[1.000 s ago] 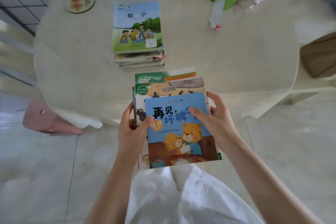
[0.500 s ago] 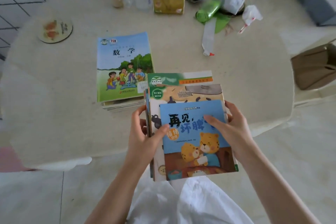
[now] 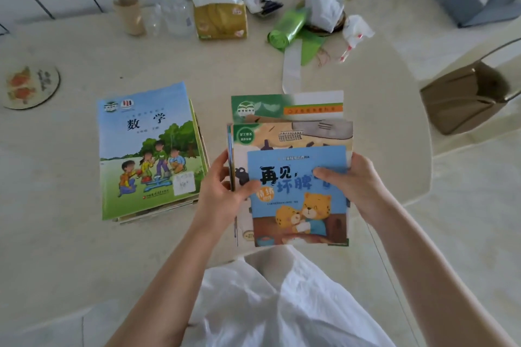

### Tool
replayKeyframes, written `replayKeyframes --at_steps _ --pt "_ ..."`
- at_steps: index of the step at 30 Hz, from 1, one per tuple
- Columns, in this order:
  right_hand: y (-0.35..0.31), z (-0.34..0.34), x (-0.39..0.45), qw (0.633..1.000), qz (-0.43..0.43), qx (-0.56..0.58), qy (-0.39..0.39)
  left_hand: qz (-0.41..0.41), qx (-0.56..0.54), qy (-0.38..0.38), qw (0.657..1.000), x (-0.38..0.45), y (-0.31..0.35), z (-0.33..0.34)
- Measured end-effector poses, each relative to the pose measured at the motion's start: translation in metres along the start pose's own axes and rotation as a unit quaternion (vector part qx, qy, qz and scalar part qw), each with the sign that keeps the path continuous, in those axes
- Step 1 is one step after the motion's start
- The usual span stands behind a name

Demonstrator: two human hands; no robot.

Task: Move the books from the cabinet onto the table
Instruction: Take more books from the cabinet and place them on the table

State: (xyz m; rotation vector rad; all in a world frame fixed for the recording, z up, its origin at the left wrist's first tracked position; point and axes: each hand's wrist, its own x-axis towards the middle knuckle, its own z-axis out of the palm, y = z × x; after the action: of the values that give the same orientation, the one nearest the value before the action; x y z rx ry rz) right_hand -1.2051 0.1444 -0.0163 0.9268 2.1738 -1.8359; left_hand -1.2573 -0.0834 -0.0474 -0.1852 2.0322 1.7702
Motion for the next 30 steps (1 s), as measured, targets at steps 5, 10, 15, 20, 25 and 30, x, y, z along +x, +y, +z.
replayKeyframes --at_steps 5,10,15,20,25,30 --pt "0.005 -0.017 0.054 0.993 -0.086 -0.080 -0.032 0.025 0.008 0.039 0.999 0.022 -0.014 0.018" --pt "0.018 -0.024 0.083 0.989 -0.124 -0.077 -0.036 0.085 0.036 0.082 0.992 0.035 -0.023 0.030" --pt "0.031 -0.025 0.088 0.984 -0.151 -0.093 -0.035 0.095 0.053 0.106 0.988 0.035 -0.040 0.041" --pt "0.045 -0.029 0.093 0.974 -0.182 -0.123 -0.054 0.126 0.084 0.119 0.981 0.034 -0.044 0.048" --pt "0.040 -0.033 0.107 0.970 -0.167 -0.150 -0.094 0.104 0.096 0.105 0.984 0.043 -0.053 0.042" --pt "0.051 -0.037 0.116 0.936 -0.206 -0.250 -0.136 0.052 0.101 0.102 0.988 0.051 -0.069 0.037"
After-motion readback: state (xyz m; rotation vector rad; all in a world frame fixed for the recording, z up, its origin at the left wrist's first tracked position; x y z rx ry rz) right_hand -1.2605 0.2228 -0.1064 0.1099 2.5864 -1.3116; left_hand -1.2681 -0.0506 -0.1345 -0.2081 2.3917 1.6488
